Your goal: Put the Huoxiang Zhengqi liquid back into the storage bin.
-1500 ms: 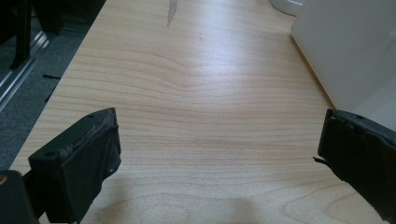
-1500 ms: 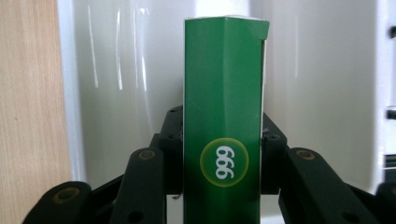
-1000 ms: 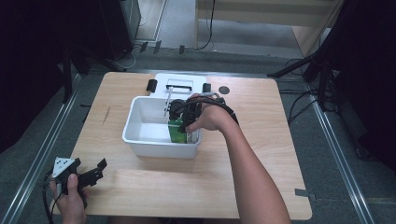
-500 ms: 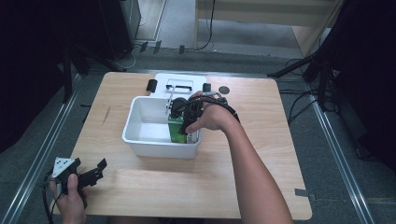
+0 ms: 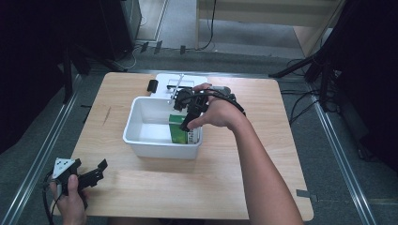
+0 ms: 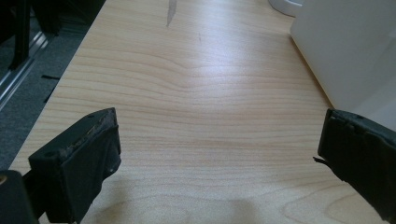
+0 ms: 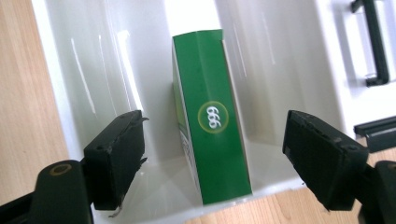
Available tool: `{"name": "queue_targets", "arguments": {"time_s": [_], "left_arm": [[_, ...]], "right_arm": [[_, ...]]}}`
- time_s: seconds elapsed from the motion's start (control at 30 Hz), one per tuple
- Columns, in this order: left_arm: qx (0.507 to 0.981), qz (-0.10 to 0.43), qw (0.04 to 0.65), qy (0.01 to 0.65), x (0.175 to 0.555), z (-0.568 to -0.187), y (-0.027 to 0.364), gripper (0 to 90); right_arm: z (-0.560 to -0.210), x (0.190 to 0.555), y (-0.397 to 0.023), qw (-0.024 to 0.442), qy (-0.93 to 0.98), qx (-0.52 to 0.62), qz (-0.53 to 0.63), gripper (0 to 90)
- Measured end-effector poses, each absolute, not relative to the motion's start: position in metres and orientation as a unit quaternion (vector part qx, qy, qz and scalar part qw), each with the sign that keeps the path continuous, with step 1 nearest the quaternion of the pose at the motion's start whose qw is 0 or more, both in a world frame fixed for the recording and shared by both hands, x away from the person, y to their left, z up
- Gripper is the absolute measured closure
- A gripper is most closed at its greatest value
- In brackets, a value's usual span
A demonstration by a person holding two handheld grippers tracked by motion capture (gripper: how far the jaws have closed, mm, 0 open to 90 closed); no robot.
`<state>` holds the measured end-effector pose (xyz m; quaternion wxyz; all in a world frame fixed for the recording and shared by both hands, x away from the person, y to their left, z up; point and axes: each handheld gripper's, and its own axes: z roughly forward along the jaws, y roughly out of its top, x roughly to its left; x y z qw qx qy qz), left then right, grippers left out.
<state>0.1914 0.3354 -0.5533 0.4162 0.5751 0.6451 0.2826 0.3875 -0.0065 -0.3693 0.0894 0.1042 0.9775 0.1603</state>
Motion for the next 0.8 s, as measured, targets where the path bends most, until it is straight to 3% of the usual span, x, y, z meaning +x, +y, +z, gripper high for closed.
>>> {"name": "queue_targets", "arguments": {"time_s": [0.43, 0.8], "left_arm": [[0.576, 0.282, 0.415, 0.645, 0.192, -0.553, 0.336, 0.0], [0.575, 0.282, 0.416, 0.646, 0.191, -0.553, 0.335, 0.0]], "right_arm": [[-0.339, 0.381, -0.043, 0.103, 0.956, 0.176, 0.211, 14.5], [-0.341, 0.371, -0.08, 0.102, 0.933, 0.238, 0.251, 13.9]]}}
